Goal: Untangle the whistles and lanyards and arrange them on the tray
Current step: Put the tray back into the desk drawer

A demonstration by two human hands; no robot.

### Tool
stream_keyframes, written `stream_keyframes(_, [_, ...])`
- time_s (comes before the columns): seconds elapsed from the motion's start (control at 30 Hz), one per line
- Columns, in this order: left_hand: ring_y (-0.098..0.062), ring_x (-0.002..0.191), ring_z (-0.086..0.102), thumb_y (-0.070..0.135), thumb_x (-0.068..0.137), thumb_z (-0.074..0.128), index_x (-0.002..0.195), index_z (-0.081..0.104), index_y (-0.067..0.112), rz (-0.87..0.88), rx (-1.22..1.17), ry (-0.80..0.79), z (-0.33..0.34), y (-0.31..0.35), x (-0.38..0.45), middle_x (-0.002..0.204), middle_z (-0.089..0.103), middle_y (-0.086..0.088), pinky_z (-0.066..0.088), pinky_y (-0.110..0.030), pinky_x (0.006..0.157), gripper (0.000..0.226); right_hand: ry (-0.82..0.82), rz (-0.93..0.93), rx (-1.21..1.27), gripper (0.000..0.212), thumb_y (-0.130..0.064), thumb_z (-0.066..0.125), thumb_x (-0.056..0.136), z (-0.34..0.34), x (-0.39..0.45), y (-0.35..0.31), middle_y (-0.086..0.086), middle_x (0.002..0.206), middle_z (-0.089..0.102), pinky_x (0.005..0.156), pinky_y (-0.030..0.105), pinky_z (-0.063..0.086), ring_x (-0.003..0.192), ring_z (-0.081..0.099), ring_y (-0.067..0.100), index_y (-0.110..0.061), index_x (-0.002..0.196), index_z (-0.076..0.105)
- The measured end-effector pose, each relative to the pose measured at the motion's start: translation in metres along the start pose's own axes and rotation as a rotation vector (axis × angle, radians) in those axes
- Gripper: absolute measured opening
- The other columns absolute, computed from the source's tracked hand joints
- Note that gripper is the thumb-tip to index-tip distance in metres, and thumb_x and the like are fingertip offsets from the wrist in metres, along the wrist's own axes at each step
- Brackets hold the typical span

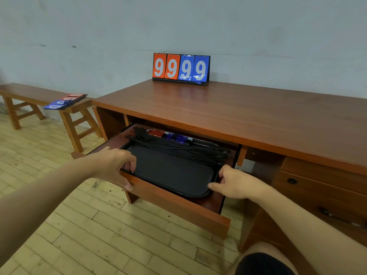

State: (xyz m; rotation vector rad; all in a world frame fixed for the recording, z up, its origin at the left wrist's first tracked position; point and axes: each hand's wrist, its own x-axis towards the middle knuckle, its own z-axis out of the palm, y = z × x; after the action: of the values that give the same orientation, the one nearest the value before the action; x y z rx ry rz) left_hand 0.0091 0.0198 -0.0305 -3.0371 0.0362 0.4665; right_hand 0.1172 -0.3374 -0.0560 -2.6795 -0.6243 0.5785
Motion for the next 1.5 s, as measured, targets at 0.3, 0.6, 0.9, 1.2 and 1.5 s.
stream_keyframes(0.3, [-0.004, 0.101, 0.040, 0.074, 0.065, 0.072, 0.106, 0.044, 0.044, -0.020, 0.066, 0.211, 0.007, 0.011, 0.024, 0.108, 0.045, 0.021, 0.040, -0.027, 0.087, 0.058, -0.007, -0.013, -0.032, 0.038, -0.054, 0.060, 0.094, -0.010, 0.006, -0.002, -0.006, 0.067, 0.057, 0.055, 0.027, 0.046, 0.059, 0.055, 0.010, -0.016, 0.095, 0.057])
stream_keyframes(0.6, [-0.038, 0.135, 0.036, 0.062, 0.045, 0.092, 0.151, 0.027, 0.017, -0.057, 0.225, 0.548, 0.009, 0.037, 0.039, 0.151, 0.028, -0.016, 0.041, -0.050, 0.108, 0.132, 0.312, -0.280, -0.278, 0.073, -0.072, 0.057, 0.084, -0.010, -0.005, -0.013, -0.004, 0.133, 0.040, 0.098, 0.036, 0.049, 0.122, 0.040, 0.018, -0.028, 0.140, 0.041])
stream_keyframes(0.9, [-0.040, 0.151, 0.010, 0.081, 0.045, 0.078, 0.160, -0.013, 0.024, -0.022, 0.153, 0.556, -0.005, 0.038, 0.062, 0.166, -0.007, -0.017, 0.016, -0.057, 0.119, 0.158, 0.342, -0.271, -0.658, 0.134, -0.095, 0.051, 0.060, -0.042, 0.001, 0.023, 0.005, 0.164, -0.029, 0.116, 0.071, -0.007, 0.150, -0.025, 0.038, -0.039, 0.152, -0.029])
stream_keyframes(1.2, [-0.039, 0.154, -0.001, 0.072, 0.046, 0.085, 0.158, -0.019, 0.020, 0.007, 0.180, 0.579, -0.017, 0.049, 0.089, 0.166, -0.013, -0.018, 0.013, -0.064, 0.120, 0.162, 0.312, -0.186, -0.628, 0.145, -0.093, 0.058, 0.058, -0.048, 0.010, 0.044, 0.007, 0.163, -0.031, 0.117, 0.068, -0.004, 0.151, -0.021, 0.040, -0.033, 0.147, -0.040])
stream_keyframes(1.5, [-0.034, 0.155, 0.002, 0.062, 0.059, 0.086, 0.161, -0.008, 0.018, -0.040, 0.149, 0.604, -0.006, 0.065, 0.133, 0.165, 0.007, -0.014, 0.010, -0.064, 0.120, 0.145, 0.604, -0.150, -0.703, 0.139, -0.078, 0.075, 0.059, -0.031, 0.033, 0.058, 0.012, 0.163, 0.022, 0.117, 0.057, 0.018, 0.148, 0.023, 0.036, -0.015, 0.162, 0.007])
